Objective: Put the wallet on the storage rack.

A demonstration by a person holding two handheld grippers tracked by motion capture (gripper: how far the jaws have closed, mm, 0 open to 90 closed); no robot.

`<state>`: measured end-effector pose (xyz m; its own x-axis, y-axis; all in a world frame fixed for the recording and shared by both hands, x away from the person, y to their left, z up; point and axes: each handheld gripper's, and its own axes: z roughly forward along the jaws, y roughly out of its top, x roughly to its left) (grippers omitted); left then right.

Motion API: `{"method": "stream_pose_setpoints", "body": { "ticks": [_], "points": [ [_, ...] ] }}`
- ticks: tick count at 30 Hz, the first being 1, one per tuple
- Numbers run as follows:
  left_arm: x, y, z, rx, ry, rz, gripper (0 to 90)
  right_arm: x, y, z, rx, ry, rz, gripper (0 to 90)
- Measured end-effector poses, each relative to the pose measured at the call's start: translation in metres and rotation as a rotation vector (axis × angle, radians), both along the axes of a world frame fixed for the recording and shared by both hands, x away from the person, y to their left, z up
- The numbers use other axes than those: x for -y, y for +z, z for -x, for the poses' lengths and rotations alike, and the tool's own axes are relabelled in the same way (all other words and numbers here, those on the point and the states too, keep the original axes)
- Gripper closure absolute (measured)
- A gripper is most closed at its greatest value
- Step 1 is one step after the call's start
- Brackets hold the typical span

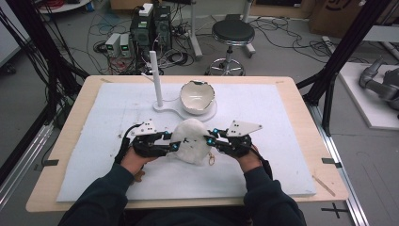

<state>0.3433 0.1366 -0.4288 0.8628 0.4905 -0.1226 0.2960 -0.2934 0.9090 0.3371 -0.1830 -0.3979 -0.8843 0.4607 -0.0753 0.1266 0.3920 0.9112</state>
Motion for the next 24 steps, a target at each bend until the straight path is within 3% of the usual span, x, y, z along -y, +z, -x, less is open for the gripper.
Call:
{"method": "stream_pose_setpoints", "body": {
  "ticks": [3,5,7,8,12,13,15,17,19,24],
  "points": [
    [0.0,0.0,0.001,0.015,-0.004,-0.008,76.1,0.0,-0.001,-0.001,-0.012,-0.01,0.017,76.9],
    [-0.005,0.005,0.002,0.061,0.002,0.019,78.7,0.001,-0.003,-0.003,-0.031,-0.039,0.006,66.2],
    [-0.008,0.007,0.003,0.08,0.008,0.042,79.5,0.003,-0.006,-0.007,-0.079,-0.064,-0.004,48.3],
    [-0.009,0.008,0.003,0.087,0.005,0.056,79.5,0.005,-0.008,-0.011,-0.122,-0.085,-0.006,46.6],
    [-0.008,0.009,0.004,0.109,-0.027,0.077,79.7,0.01,-0.017,-0.02,-0.248,-0.062,-0.048,38.0],
    [-0.007,0.009,0.005,0.114,-0.035,0.074,79.7,0.009,-0.019,-0.022,-0.289,-0.037,-0.064,38.0],
    [-0.006,0.009,0.006,0.121,-0.043,0.075,79.7,0.006,-0.021,-0.023,-0.311,-0.013,-0.063,41.8],
    [-0.006,0.008,0.005,0.119,-0.041,0.065,79.7,0.004,-0.02,-0.021,-0.298,0.04,-0.052,60.4],
    [-0.006,0.007,0.004,0.1,-0.029,0.062,79.2,0.003,-0.018,-0.019,-0.273,0.062,-0.048,70.3],
    [-0.002,0.003,0.003,0.062,-0.002,0.012,71.8,0.006,-0.011,-0.014,-0.21,0.051,-0.056,76.4]
  ]
}}
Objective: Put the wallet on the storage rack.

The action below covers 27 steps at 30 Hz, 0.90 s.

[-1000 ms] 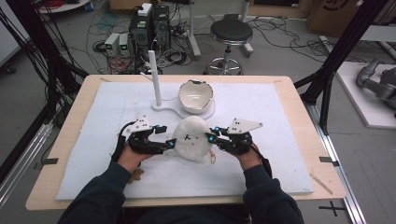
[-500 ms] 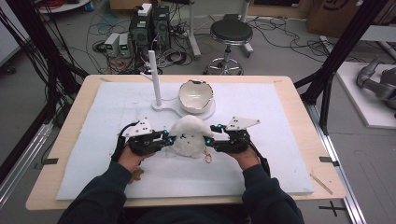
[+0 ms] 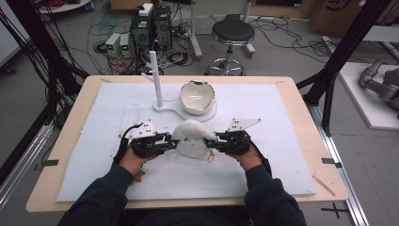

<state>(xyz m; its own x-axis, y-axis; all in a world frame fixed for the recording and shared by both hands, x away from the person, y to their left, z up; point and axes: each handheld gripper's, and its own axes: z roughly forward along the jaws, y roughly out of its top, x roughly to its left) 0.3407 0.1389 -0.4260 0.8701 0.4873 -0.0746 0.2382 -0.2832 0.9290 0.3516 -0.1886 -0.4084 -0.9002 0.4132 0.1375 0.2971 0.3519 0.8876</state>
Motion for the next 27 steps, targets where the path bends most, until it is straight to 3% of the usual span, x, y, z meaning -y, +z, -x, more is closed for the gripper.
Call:
{"method": "stream_pose_setpoints", "body": {
  "ticks": [3,6,9,13,16,19,23,27],
  "points": [
    [-0.003,-0.002,-0.004,-0.047,0.061,-0.006,57.0,0.002,0.003,0.002,0.046,-0.019,0.005,76.8],
    [-0.014,-0.001,-0.007,-0.066,0.132,0.031,47.5,0.006,0.008,0.002,0.085,-0.041,0.009,76.9],
    [-0.026,0.001,-0.01,-0.081,0.198,0.076,40.2,0.007,0.017,0.003,0.14,-0.053,0.047,76.8],
    [-0.038,0.003,-0.01,-0.072,0.247,0.076,34.1,0.009,0.029,0.002,0.178,-0.066,0.082,76.8],
    [-0.052,0.007,-0.009,-0.038,0.303,0.065,30.2,0.01,0.035,-0.002,0.184,-0.08,0.087,76.8],
    [-0.073,0.012,-0.01,-0.005,0.369,0.087,24.7,0.011,0.049,-0.011,0.204,-0.106,0.088,76.8],
    [-0.087,0.012,-0.012,-0.005,0.411,0.091,23.6,0.011,0.059,-0.02,0.222,-0.117,0.105,76.9],
    [-0.102,0.009,-0.014,-0.025,0.459,0.097,23.7,0.007,0.081,-0.036,0.264,-0.132,0.129,76.8]
  ]
}}
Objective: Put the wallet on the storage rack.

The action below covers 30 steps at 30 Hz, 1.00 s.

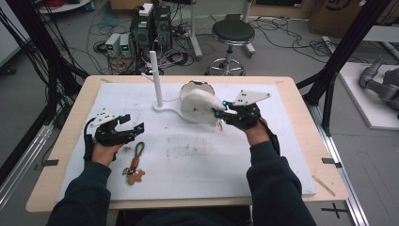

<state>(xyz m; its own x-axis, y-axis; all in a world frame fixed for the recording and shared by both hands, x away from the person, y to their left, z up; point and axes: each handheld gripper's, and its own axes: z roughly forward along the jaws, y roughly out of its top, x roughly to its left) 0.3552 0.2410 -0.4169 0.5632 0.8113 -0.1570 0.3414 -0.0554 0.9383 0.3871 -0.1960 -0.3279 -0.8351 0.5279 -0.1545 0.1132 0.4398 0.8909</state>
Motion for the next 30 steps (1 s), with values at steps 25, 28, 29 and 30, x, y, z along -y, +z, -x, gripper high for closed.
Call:
{"method": "stream_pose_setpoints", "body": {
  "ticks": [25,28,29,30],
  "points": [
    [0.0,-0.006,-0.003,-0.032,-0.005,0.021,24.9,-0.048,0.033,-0.096,0.142,-0.004,0.225,76.7],
    [-0.001,-0.006,-0.004,-0.032,-0.005,0.022,24.9,-0.049,0.028,-0.1,0.136,-0.006,0.24,76.7],
    [-0.001,-0.006,-0.004,-0.034,-0.005,0.024,24.9,-0.049,0.026,-0.103,0.137,-0.007,0.258,76.7],
    [-0.001,-0.006,-0.004,-0.035,-0.005,0.025,24.9,-0.049,0.02,-0.106,0.123,-0.012,0.286,76.7]
  ]
}}
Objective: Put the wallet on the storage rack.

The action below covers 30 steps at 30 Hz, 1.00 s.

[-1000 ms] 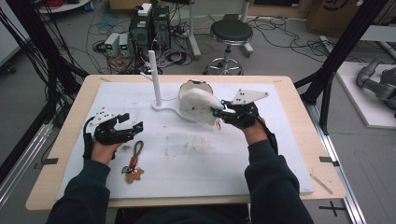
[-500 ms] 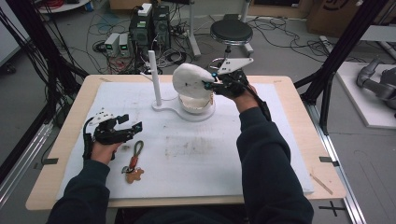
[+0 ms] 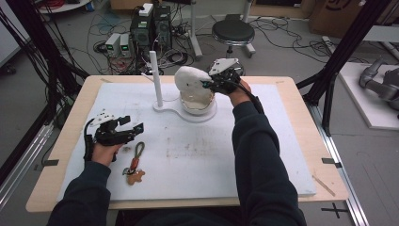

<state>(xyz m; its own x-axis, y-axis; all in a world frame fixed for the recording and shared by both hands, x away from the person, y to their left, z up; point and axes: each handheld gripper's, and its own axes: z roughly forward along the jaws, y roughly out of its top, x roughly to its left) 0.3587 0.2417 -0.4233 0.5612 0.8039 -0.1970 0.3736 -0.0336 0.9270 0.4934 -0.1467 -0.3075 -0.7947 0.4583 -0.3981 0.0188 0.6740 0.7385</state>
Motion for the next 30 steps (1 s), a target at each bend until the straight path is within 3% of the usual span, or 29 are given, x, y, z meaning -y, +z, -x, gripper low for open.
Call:
{"method": "stream_pose_setpoints", "body": {
  "ticks": [11,21,24,28,30],
  "points": [
    [-0.001,-0.001,0.001,-0.005,0.003,0.003,24.9,0.002,-0.017,-0.002,0.006,-0.005,0.122,76.7],
    [-0.001,-0.002,0.001,-0.007,0.005,0.005,24.9,-0.009,-0.039,-0.006,0.009,-0.001,0.231,76.8],
    [-0.001,-0.002,0.001,-0.01,0.004,0.009,24.9,-0.006,-0.049,-0.008,-0.005,-0.016,0.233,76.8],
    [-0.001,-0.002,0.001,-0.012,0.003,0.008,24.9,-0.001,-0.054,-0.009,-0.03,-0.027,0.193,75.5],
    [-0.001,-0.002,0.001,-0.013,0.005,0.008,24.9,0.0,-0.05,-0.007,-0.029,-0.045,0.155,63.3]
  ]
}}
